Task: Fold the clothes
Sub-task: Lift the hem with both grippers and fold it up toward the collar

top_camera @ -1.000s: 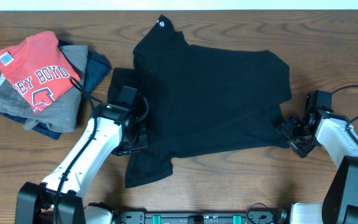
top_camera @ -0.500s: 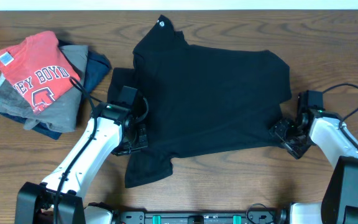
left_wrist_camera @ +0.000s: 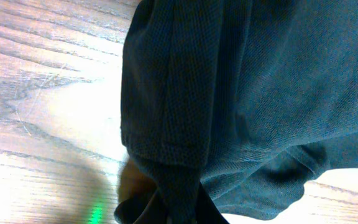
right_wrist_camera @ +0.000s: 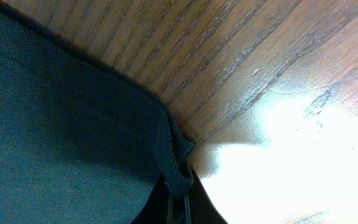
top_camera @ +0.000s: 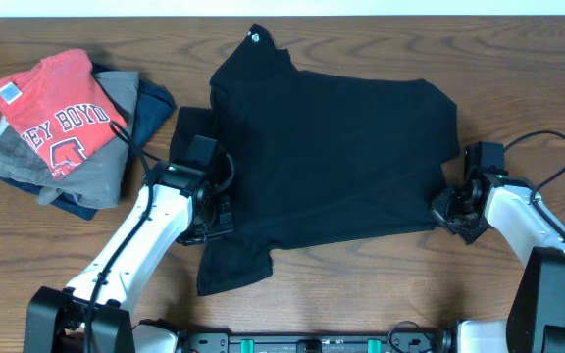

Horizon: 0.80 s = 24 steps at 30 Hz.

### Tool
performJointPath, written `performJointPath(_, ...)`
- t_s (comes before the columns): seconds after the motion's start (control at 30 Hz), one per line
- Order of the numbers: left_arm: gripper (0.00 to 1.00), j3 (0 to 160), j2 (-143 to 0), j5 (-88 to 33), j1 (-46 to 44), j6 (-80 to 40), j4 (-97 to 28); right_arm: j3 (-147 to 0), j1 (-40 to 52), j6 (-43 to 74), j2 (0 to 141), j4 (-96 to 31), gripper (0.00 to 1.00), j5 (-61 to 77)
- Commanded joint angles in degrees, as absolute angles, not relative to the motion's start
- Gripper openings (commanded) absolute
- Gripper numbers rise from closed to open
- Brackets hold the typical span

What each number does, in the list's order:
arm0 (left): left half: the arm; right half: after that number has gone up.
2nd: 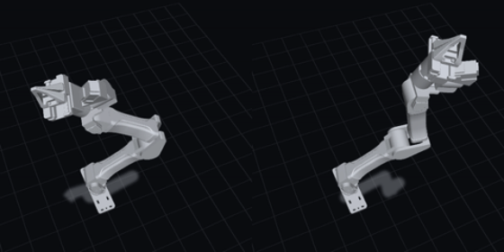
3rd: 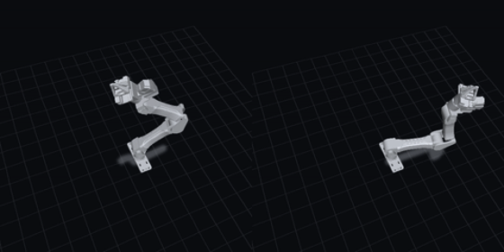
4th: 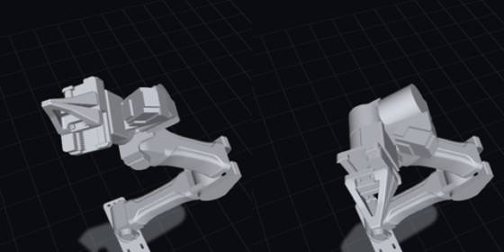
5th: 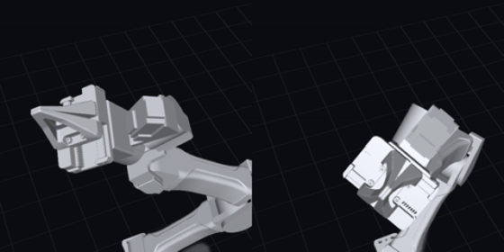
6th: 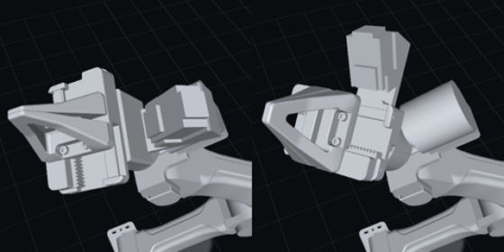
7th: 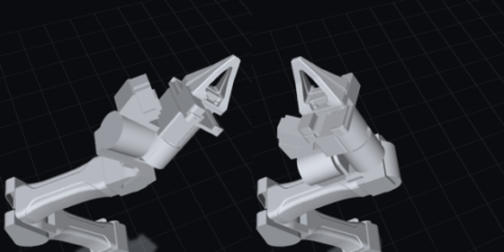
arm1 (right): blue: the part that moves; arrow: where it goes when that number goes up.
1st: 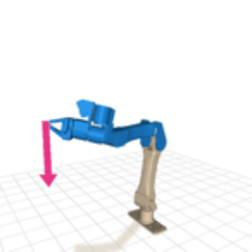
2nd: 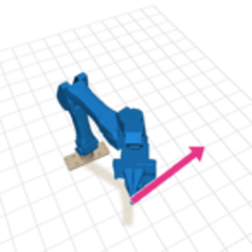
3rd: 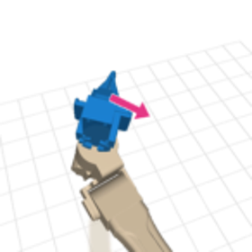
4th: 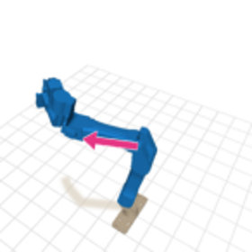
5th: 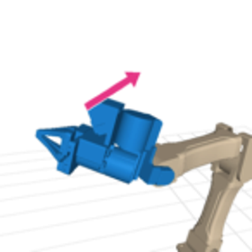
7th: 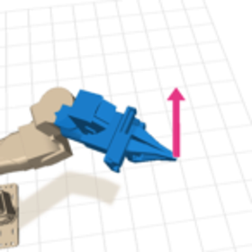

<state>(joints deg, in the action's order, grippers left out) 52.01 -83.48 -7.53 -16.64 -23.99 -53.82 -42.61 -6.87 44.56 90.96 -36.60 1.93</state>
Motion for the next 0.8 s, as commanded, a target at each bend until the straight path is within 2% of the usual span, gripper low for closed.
performJointPath(0.0, 0.06, 52.8, -83.2, -7.5, -16.4, -24.2, -54.2, -38.4, -6.0, 45.1, 95.8, -35.9, 0.01, 6.9)
performJointPath(0.3, 0.06, 62.7, -79.2, -7.5, -16.4, -19.2, -60.1, -46.3, -7.8, 40.0, 87.6, -43.0, 0.01, 6.9)
performJointPath(0.57, 0.06, 77.7, -70.8, -7.5, -16.3, -17.1, -61.5, -66.9, -10.9, 31.9, 74.7, -58.4, 0.01, 5.9)
performJointPath(0.77, 0.06, 89.2, -64.9, -7.4, -12.6, -16.9, -61.8, -82.4, -14.9, 26.8, 69.3, -66.9, 0.01, 5.8)
